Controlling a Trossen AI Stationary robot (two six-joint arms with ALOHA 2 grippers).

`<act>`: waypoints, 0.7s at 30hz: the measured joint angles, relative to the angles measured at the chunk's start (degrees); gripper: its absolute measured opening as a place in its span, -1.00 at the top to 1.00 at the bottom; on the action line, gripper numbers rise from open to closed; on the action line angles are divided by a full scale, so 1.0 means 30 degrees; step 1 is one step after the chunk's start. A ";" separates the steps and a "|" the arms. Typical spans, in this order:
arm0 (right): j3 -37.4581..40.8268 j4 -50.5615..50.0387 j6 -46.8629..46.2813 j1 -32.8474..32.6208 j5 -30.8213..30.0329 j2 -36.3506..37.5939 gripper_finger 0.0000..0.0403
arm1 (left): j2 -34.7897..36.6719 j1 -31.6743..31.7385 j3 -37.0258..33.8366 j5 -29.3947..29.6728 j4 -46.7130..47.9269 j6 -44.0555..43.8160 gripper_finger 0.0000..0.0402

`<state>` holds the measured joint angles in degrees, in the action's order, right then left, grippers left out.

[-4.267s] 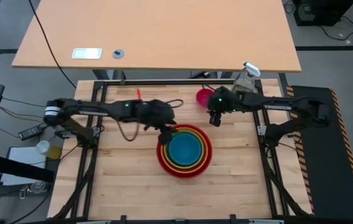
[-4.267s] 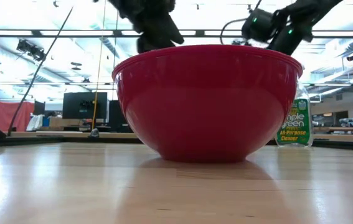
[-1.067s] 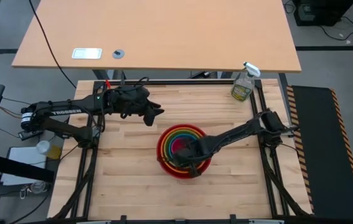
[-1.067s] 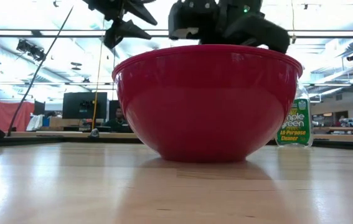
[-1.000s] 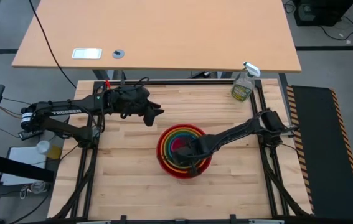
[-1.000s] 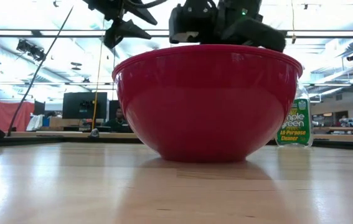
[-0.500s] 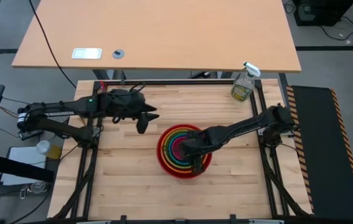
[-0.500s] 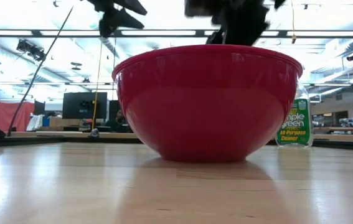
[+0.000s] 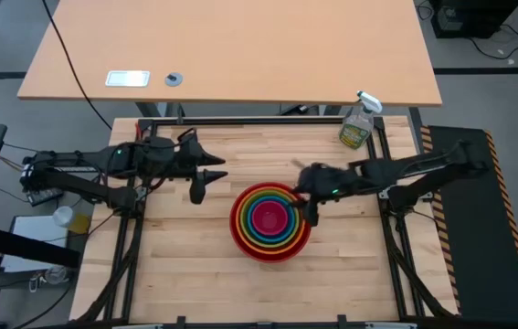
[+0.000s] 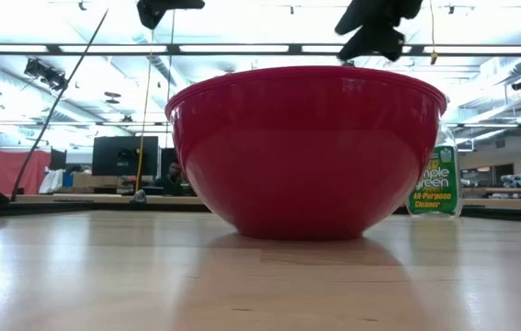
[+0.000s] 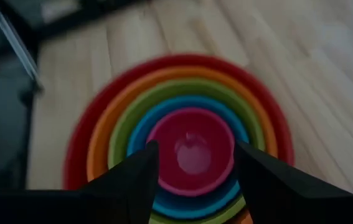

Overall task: Nest bowls inside each other by size order
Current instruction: Return to Home Position

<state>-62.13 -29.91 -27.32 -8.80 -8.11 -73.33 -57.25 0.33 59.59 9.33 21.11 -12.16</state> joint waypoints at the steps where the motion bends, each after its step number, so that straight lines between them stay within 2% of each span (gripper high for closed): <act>1: 0.0607 0.0580 -0.0393 0.0106 -0.0085 0.0806 -0.06 | 0.0000 -0.0165 0.0000 0.0140 -0.0013 0.0000 0.12; 7: 0.3245 0.2757 -0.1775 0.0779 -0.1490 0.5278 -0.06 | 0.0000 -0.1094 0.0000 0.0967 0.0287 0.0350 0.20; 12: 0.4676 0.3009 -0.2591 0.1479 -0.1802 0.8534 -0.06 | 0.0463 -0.1199 -0.0425 0.1032 0.0168 0.0314 0.27; 21: 0.7057 0.3640 -0.4522 0.1771 -0.2006 1.2657 -0.06 | 0.5341 -0.1177 -0.8061 0.1114 -0.5459 -0.4089 0.30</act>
<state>-40.96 -18.99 -40.88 -3.48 -14.13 -35.36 -41.23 -3.20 35.41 12.67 4.73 -24.43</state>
